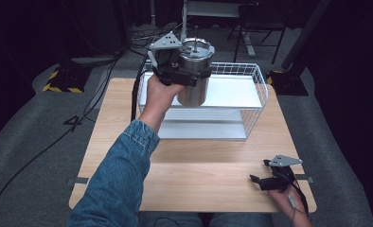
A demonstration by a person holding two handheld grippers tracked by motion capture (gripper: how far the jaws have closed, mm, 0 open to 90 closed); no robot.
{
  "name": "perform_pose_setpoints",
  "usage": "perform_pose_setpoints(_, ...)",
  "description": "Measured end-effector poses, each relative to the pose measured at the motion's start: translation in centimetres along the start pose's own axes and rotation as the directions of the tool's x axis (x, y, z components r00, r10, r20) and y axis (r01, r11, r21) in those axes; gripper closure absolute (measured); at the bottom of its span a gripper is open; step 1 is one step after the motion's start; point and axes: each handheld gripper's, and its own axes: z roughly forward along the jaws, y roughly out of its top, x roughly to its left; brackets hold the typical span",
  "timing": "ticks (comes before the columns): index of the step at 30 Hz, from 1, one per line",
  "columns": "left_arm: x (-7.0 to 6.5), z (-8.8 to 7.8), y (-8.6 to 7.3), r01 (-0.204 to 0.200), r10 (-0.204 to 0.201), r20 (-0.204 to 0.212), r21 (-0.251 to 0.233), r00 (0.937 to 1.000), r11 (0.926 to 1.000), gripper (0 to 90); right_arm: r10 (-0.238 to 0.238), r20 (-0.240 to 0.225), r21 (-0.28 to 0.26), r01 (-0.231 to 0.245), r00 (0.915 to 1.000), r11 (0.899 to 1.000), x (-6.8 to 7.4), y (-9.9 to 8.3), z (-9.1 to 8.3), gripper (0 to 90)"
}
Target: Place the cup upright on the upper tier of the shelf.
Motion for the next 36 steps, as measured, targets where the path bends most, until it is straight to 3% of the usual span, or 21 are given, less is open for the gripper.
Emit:
perform_pose_setpoints(11, 1.1, 2.8, 0.5, 0.009, -0.009, -0.071, -0.009, 0.9974, 0.9999, 3.4, -0.005, -0.005, -0.005, 0.005, 1.0000, 1.000, 0.0, 0.0, 0.0, 10.6)
perform_pose_setpoints(12, 1.2, 3.3, 0.5, 0.004, -0.005, -0.096, -0.009, 0.9953, 1.0000, 3.4, -0.005, -0.008, -0.007, 0.005, 1.0000, 1.000, 0.1, -0.1, -0.1, 10.9)
perform_pose_setpoints(22, 2.1, 5.4, -0.3, 0.023, -0.023, -0.153, -0.004, 0.9879, 0.9997, 3.4, -0.006, -0.016, -0.007, 0.006, 0.9999, 1.000, 0.1, -0.1, -0.1, 11.2)
perform_pose_setpoints(33, 2.4, 6.8, -1.2, 0.035, -0.034, -0.165, 0.003, 0.9856, 0.9994, 3.4, -0.010, -0.018, -0.008, 0.010, 0.9998, 1.000, 0.1, -0.1, -0.2, 11.4)
perform_pose_setpoints(36, 2.6, 7.2, -1.8, 0.055, -0.055, -0.166, -0.002, 0.9847, 0.9985, 3.4, -0.011, -0.016, -0.007, 0.011, 0.9998, 1.000, 0.2, -0.1, -0.2, 11.7)
